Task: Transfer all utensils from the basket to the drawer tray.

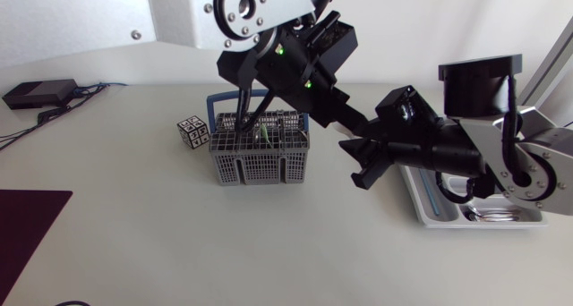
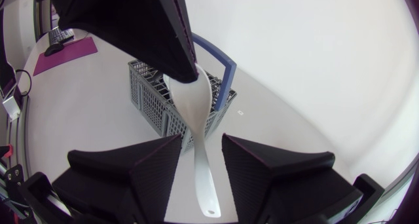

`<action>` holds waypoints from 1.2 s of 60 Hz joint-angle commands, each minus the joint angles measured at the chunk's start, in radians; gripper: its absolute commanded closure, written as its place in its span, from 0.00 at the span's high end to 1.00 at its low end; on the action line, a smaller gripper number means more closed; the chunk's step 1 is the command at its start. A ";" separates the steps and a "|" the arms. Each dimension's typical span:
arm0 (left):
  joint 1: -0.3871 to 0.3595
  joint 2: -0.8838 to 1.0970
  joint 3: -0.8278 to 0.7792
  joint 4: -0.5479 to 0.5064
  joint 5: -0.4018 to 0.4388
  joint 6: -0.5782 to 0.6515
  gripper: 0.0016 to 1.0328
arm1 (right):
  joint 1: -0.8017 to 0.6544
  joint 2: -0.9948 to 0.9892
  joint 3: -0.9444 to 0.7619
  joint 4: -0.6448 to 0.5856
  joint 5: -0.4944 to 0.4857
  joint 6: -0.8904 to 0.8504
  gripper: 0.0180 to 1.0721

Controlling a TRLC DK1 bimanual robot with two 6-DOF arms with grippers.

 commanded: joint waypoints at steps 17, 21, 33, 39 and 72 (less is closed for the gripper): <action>0.007 0.024 0.031 -0.029 0.015 -0.030 0.10 | 0.033 0.034 0.004 0.024 0.035 -0.008 0.05; 0.006 0.024 0.034 -0.029 0.015 -0.030 0.12 | 0.032 0.037 0.003 0.022 0.035 -0.008 0.05; 0.007 0.022 0.054 -0.025 0.016 -0.044 0.41 | 0.023 0.026 -0.012 0.015 0.014 -0.029 0.05; 0.007 0.019 0.067 -0.011 0.016 -0.042 0.53 | 0.007 0.020 -0.017 -0.002 -0.028 -0.033 0.05; 0.107 -0.010 -0.019 0.192 -0.053 0.240 0.84 | -0.457 0.043 0.018 -0.401 -0.385 -0.545 0.05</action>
